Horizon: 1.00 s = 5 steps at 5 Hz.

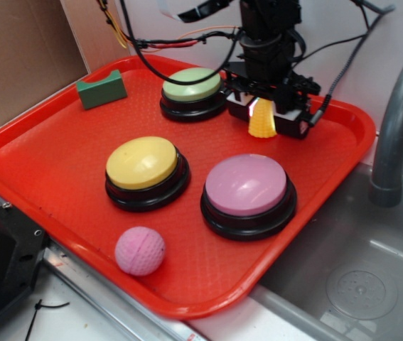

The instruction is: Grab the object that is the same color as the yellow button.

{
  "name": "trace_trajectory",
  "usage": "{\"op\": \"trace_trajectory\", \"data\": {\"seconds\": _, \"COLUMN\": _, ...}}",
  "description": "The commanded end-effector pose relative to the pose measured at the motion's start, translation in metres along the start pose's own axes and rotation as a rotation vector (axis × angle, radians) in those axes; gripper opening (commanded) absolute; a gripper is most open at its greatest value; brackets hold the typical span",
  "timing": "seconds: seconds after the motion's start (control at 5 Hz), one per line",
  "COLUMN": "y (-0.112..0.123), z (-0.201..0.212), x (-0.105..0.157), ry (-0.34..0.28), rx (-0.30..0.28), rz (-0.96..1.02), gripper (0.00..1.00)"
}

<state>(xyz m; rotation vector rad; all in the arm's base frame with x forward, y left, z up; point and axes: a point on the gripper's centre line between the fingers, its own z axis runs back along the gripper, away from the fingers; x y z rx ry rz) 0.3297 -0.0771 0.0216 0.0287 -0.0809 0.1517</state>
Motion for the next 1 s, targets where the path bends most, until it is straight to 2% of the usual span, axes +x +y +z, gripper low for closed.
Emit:
{"op": "trace_trajectory", "data": {"seconds": 0.0, "y": 0.059, "z": 0.105, "x": -0.027, "ry": -0.043, "rx": -0.042, "rz": -0.022, "gripper": 0.00}}
{"op": "trace_trajectory", "data": {"seconds": 0.2, "y": 0.093, "z": 0.131, "x": -0.049, "ry": -0.006, "rx": -0.072, "rz": -0.021, "gripper": 0.00}}
{"op": "trace_trajectory", "data": {"seconds": 0.4, "y": 0.121, "z": 0.144, "x": -0.068, "ry": 0.003, "rx": -0.070, "rz": 0.044, "gripper": 0.00}}
{"op": "trace_trajectory", "data": {"seconds": 0.6, "y": 0.136, "z": 0.144, "x": -0.079, "ry": 0.020, "rx": -0.069, "rz": 0.096, "gripper": 0.00}}
{"op": "trace_trajectory", "data": {"seconds": 0.8, "y": 0.128, "z": 0.135, "x": -0.079, "ry": 0.023, "rx": -0.028, "rz": 0.126, "gripper": 0.00}}
